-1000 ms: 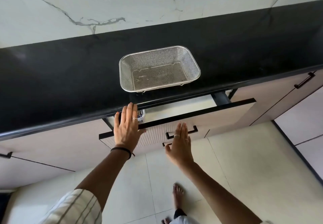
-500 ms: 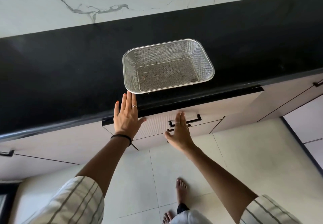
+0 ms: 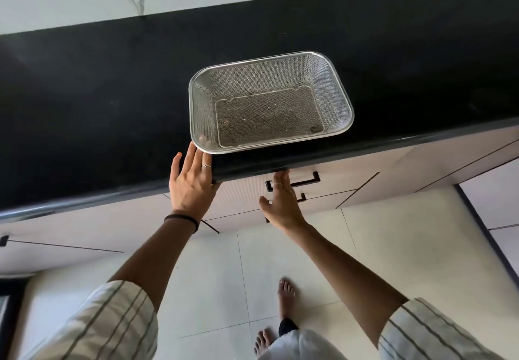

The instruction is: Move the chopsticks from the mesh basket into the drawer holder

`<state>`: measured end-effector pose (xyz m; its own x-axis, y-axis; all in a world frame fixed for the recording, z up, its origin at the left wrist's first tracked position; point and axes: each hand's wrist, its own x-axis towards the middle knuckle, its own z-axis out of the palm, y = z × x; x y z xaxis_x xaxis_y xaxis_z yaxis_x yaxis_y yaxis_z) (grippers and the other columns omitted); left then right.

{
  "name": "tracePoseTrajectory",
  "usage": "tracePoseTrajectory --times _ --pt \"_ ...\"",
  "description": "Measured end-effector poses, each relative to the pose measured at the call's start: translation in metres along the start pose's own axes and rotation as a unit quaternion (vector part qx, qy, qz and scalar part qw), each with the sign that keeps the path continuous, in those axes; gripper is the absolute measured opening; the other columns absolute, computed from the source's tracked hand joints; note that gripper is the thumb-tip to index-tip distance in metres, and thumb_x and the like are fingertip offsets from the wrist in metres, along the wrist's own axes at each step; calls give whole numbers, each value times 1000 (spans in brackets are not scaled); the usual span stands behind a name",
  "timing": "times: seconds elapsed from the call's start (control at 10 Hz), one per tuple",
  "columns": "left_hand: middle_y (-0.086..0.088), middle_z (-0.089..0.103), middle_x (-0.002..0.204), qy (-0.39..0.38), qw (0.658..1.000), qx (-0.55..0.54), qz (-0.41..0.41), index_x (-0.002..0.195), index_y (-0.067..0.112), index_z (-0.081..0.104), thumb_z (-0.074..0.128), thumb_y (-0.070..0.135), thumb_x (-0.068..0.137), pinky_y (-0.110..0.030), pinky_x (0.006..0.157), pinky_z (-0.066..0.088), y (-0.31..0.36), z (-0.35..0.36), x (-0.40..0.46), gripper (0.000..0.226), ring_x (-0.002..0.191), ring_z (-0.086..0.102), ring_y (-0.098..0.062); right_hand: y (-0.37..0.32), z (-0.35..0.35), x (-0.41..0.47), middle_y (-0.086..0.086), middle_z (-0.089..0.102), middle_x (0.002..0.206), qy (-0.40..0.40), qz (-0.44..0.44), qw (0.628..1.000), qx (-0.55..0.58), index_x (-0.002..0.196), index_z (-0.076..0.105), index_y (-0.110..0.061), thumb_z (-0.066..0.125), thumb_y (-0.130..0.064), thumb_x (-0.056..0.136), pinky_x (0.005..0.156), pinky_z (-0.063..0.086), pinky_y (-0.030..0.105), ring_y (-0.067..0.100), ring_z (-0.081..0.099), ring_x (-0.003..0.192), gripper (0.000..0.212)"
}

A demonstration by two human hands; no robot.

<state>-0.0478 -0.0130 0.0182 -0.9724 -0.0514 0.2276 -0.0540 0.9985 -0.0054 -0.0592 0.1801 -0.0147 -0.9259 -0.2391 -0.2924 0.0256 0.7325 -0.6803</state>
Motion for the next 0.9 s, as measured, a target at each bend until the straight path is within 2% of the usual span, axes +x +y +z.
tracePoseTrajectory --times 0.1,0.2,0.4,0.5,0.6,0.7,0.8,0.9 --pt "-13 46 145 22 1000 13 10 140 5 44 83 16 64 -50 108 34 -2 2 4 86 135 44 -29 -2 1 7 19 -1 159 14 -5 1000 -11 149 6 1 53 -18 91 120 14 39 27 -2 148 77" --pt "-12 46 146 39 999 25 19 140 6 44 81 15 65 -48 108 33 -4 6 5 84 135 43 -28 -3 3 11 17 3 160 12 -5 1000 -26 149 8 0 52 -19 90 120 13 39 28 -1 148 76" --pt "-11 42 149 24 999 23 13 142 7 42 83 14 61 -49 108 33 -4 6 3 90 135 43 -29 1 4 10 16 -2 160 -2 -4 999 -37 150 3 -1 51 -17 89 118 12 39 26 -3 148 79" --pt "-13 38 151 -6 1000 24 4 142 5 42 84 12 60 -53 109 31 0 -1 2 92 137 39 -30 6 -4 5 15 -6 160 -21 -8 999 -46 150 2 -2 50 -16 90 119 15 41 26 3 148 78" --pt "-11 28 156 -54 998 25 -22 147 6 34 78 17 72 -52 114 23 8 -10 -1 88 144 27 -29 15 -14 -2 8 -8 161 -42 -20 998 -51 151 -3 -11 51 -16 90 114 29 43 28 25 143 82" --pt "-9 12 160 -121 991 20 -52 153 8 16 71 29 82 -50 118 12 17 -18 -3 92 149 7 -26 21 -24 -13 2 4 161 -64 -34 995 -64 152 0 -20 49 -16 92 110 37 41 28 38 137 78" --pt "-7 1 162 -162 984 15 -66 154 10 3 70 36 84 -48 119 10 23 -26 -6 100 149 -2 -28 22 -27 -27 8 35 152 -26 -73 995 -61 152 12 -20 46 -10 94 100 44 35 26 53 124 68" --pt "-4 -4 162 -184 981 8 -67 153 12 -5 69 37 84 -46 119 12 29 -38 -11 104 149 -1 -26 16 -30 -37 12 58 128 19 -86 996 -34 149 25 -21 42 0 91 91 47 30 25 61 106 64"
